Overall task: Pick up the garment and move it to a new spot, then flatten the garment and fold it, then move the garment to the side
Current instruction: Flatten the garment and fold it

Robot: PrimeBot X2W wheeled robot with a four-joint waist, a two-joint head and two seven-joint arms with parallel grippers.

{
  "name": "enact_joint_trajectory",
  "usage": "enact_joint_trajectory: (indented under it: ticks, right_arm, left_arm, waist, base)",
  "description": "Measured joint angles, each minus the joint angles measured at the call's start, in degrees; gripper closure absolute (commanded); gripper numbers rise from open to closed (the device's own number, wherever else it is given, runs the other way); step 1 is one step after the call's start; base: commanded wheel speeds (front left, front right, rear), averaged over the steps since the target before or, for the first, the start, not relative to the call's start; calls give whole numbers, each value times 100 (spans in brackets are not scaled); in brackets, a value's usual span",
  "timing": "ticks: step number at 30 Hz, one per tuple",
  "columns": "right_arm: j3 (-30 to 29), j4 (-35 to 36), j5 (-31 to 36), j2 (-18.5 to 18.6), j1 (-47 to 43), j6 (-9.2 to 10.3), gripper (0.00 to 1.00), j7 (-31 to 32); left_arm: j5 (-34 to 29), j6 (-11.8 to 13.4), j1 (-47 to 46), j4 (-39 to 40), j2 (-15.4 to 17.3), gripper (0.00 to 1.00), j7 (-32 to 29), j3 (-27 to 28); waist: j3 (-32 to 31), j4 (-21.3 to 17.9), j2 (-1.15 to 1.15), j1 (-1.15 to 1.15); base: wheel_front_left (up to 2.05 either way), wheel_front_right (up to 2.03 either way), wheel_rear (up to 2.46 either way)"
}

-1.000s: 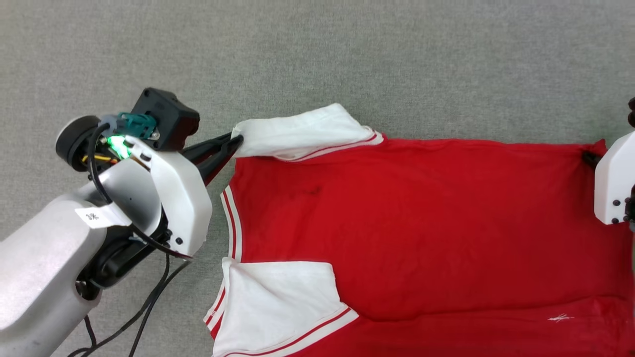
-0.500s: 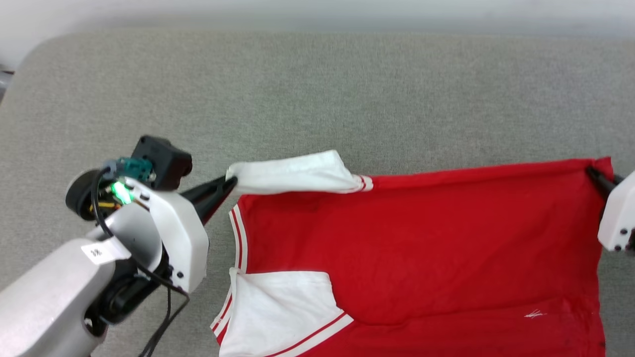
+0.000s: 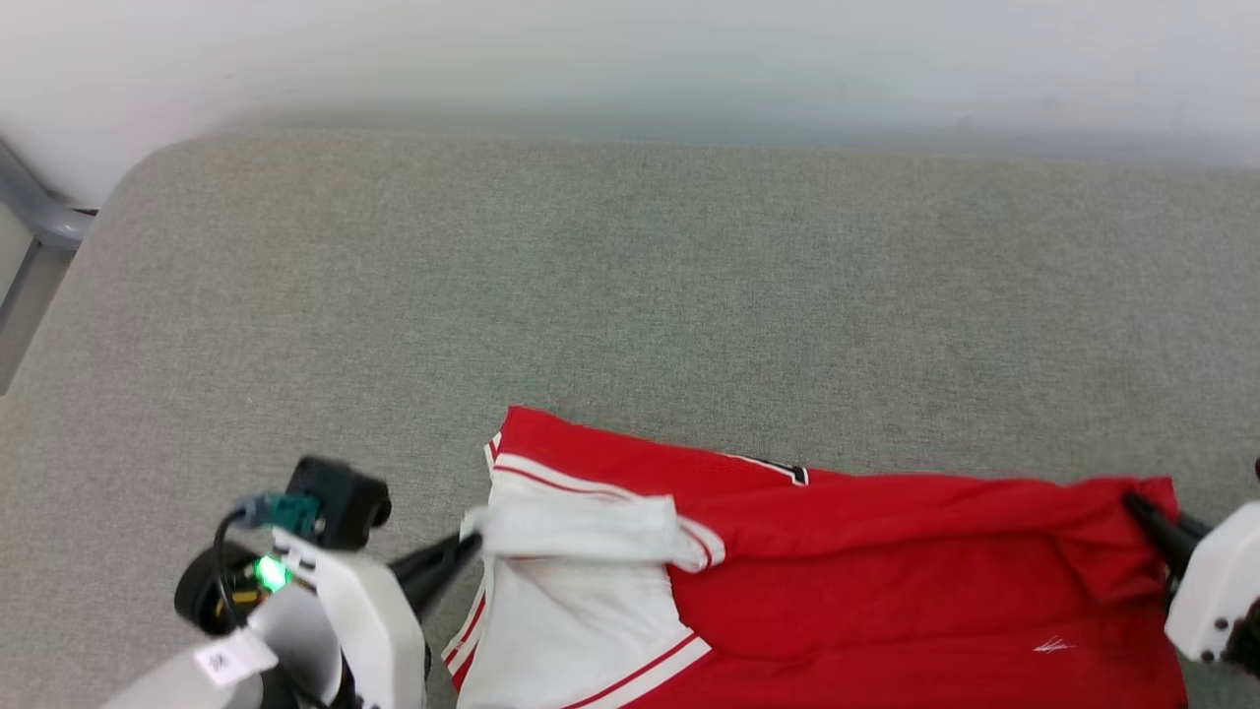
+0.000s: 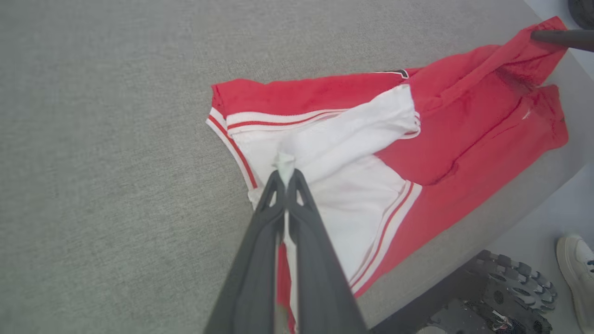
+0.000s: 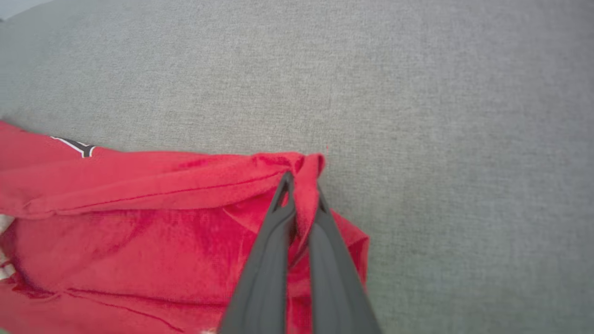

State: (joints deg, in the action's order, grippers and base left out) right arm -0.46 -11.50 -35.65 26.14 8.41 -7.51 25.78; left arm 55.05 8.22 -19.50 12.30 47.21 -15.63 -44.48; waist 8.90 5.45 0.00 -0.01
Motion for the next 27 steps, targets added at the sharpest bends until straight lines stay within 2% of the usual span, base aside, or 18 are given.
enact_joint_trajectory:
  ticks: [8,20,26,27]
  right_arm:
    - [-22,218,-375,161,-715,0,100,302]
    - [129,420,-527,370,-1114,0,100,728]
    - [360,409,-289,573,-1174,0,100,734]
    - [419,400,-243,598,-1178,0,58,694]
  left_arm:
    - [109,85,608,-219,18,100,175,-197]
    - [68,-74,723,-784,-218,100,169,-491]
    - [-2,-202,692,-1044,-400,100,145,-646]
    - [-34,-218,669,-1087,-421,100,145,-669]
  waist:
    - [-118,5,0,0]
    - [-134,4,0,0]
    - [-77,-11,0,0]
    - [-72,-16,0,0]
  base:
    - [0,0,0]
    - [0,0,0]
    - [0,0,0]
    - [0,0,0]
